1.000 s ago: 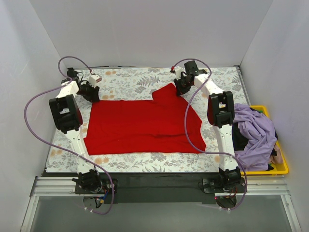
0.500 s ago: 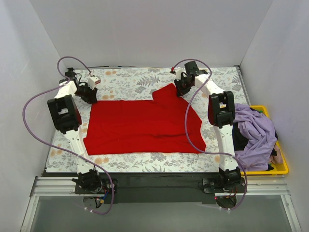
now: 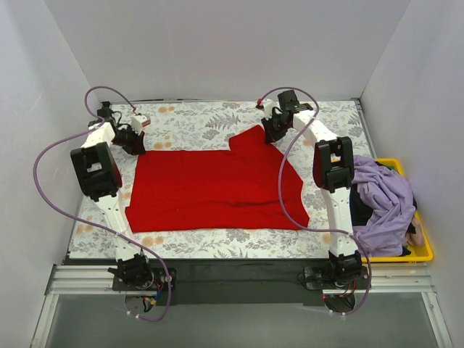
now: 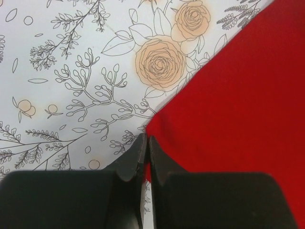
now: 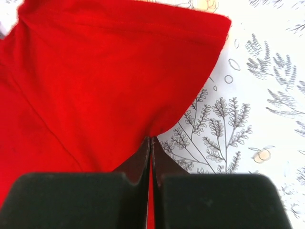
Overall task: Fold and stack the t-shirts
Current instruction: Fold the tshirt
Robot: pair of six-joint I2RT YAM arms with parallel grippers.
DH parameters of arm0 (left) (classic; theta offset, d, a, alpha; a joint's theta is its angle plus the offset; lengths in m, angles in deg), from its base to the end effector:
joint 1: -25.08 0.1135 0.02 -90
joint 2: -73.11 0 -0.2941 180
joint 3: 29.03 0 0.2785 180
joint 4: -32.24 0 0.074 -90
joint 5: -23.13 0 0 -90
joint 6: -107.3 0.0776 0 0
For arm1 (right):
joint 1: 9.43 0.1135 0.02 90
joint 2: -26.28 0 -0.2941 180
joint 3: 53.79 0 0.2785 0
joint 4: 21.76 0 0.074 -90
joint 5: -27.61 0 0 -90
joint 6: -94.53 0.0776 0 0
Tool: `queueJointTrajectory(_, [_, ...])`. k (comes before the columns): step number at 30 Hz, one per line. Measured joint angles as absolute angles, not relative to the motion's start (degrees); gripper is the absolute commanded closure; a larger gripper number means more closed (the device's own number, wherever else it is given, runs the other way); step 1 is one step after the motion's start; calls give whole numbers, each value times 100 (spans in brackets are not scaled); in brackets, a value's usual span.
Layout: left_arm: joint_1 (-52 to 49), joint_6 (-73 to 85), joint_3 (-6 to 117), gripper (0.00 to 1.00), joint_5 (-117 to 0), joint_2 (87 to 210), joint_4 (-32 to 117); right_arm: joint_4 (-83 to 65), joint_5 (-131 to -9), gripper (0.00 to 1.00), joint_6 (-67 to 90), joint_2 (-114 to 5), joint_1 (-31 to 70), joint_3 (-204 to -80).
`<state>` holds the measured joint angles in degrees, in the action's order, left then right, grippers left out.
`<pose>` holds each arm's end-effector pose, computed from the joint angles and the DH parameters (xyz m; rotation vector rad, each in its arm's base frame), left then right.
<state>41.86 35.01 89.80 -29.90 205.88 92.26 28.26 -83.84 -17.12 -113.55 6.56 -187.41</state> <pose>0.5186 0.1076 0.1316 0.1435 2.5971 -0.7210 0.5717 0.1934 0.1515 -0.9438 2.3231 0.4361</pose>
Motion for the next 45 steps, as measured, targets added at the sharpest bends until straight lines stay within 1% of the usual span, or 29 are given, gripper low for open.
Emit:
queueJointTrajectory(5, [4186,3401,8644,100,-2863,20403,8961,2837,-8404,99,-1766,-11045,615,-18687])
queueJointTrajectory(15, [4230,3362,8535,100,-2536,20007,8837,2865,-8470,99,-1821,-10409,553,-18291])
queueJointTrajectory(20, [4345,3554,8268,100,-2383,19613,8966,2885,-8502,99,-1889,-9987,553,-17740])
queueJointTrajectory(29, [4597,4116,7547,100,-2146,18711,9191,2999,-8699,99,-2048,-8807,551,-16672])
queueJointTrajectory(45, [5185,5613,6235,100,-1777,17091,9956,3331,-8854,99,-2254,-6772,553,-14951])
